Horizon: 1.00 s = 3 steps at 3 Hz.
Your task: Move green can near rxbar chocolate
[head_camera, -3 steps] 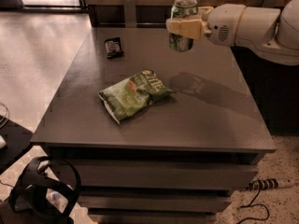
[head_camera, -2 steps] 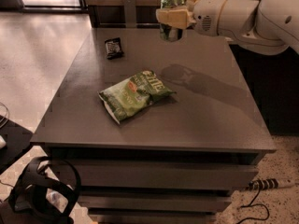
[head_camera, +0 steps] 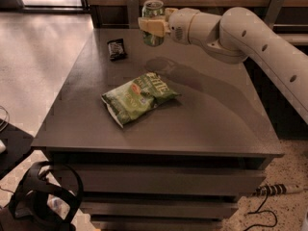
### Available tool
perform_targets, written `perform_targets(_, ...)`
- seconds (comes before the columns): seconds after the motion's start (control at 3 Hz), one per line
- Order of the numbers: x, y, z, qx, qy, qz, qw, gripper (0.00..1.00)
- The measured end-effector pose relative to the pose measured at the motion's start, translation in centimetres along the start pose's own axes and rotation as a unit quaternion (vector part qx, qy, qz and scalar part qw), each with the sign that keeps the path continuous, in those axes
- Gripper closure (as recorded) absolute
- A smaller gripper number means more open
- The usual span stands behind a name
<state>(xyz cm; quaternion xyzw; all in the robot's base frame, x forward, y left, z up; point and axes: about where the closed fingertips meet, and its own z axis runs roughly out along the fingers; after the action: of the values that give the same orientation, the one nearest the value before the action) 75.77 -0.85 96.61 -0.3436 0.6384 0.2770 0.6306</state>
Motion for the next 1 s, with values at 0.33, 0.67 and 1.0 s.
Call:
perform_targets(0.33, 2.3, 0.2, 2.5, 0.006, 0.002, -0.01, 0.9999, 1.0)
perform_targets(0.67, 4.8, 1.2, 5.0, -0.007, 0.011, -0.004, 0.9999, 1.0)
perform_targets(1.0, 7.0, 1.9, 7.4, -0.025, 0.029, 0.006, 0.9992, 1.0)
